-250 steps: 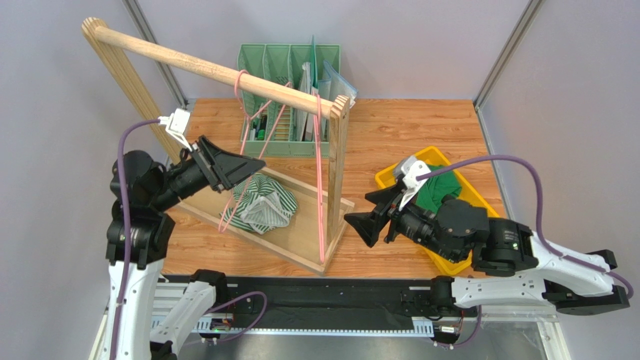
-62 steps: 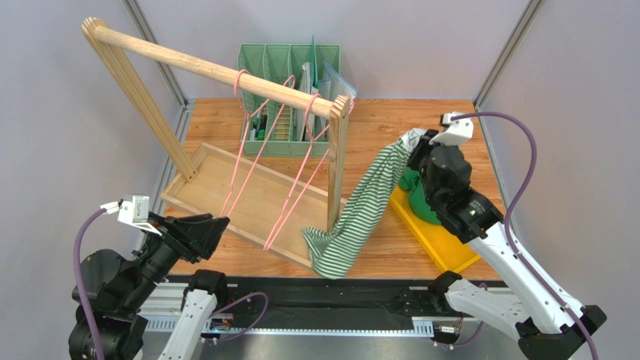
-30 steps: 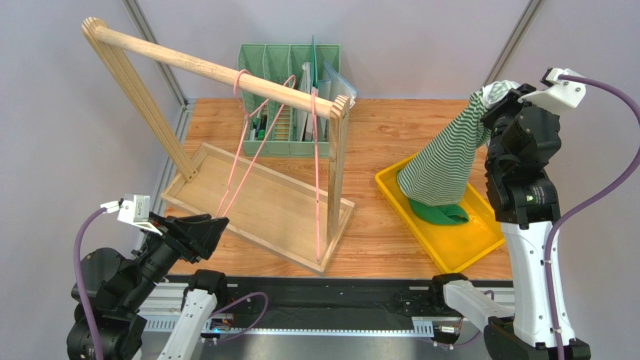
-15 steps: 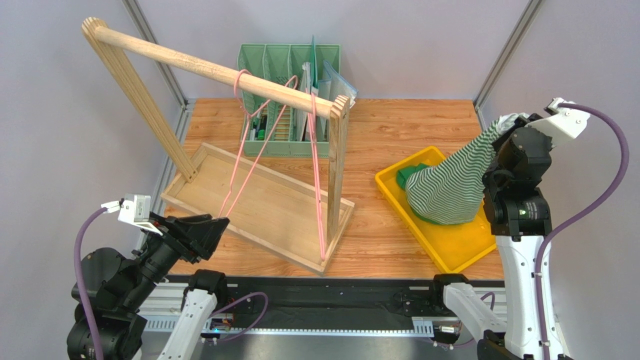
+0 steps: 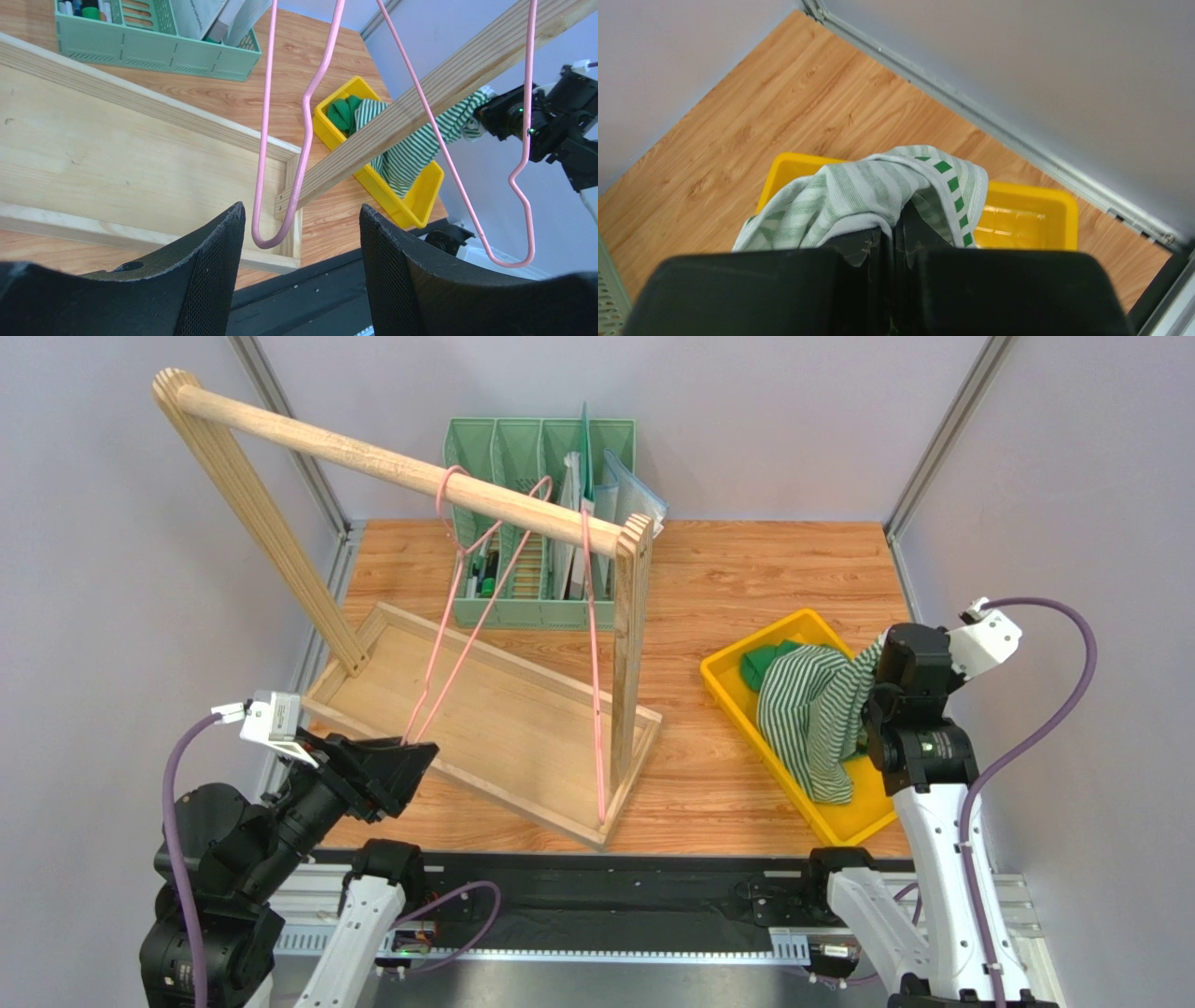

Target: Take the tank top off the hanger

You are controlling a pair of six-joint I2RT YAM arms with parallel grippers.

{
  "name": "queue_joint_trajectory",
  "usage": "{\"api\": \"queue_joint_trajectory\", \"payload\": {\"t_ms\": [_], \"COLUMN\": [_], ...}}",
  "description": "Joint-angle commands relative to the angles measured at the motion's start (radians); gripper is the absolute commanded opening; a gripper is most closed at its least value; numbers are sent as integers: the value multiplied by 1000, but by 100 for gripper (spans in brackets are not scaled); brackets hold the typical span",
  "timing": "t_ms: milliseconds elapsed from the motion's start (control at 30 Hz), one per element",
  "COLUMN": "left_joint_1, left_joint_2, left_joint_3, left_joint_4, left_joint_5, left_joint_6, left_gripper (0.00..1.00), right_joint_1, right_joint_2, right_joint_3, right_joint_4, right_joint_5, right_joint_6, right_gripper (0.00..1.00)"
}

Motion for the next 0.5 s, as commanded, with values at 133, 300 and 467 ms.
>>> {"api": "queue_joint_trajectory", "payload": {"t_ms": [133,300,467], "left_joint_1": [1,-1,1], "left_joint_2": [-34,-50,-70], "left_joint_3": [3,11,3], "left_joint_4": [21,5,-2], "left_joint_5": [-27,-58,-84], "left_joint_6": [10,10,4], "left_gripper": [67,67,67], "right_joint_1": [-4,-4,-4], "right_joint_2": [105,203,220], "right_joint_3": [-68,-100,-165], "right_joint_4": [-194,-217,-181], "right_joint_5": [-61,-108,-144], "right_joint_6": [341,390,422], "right_gripper": [4,7,12]}}
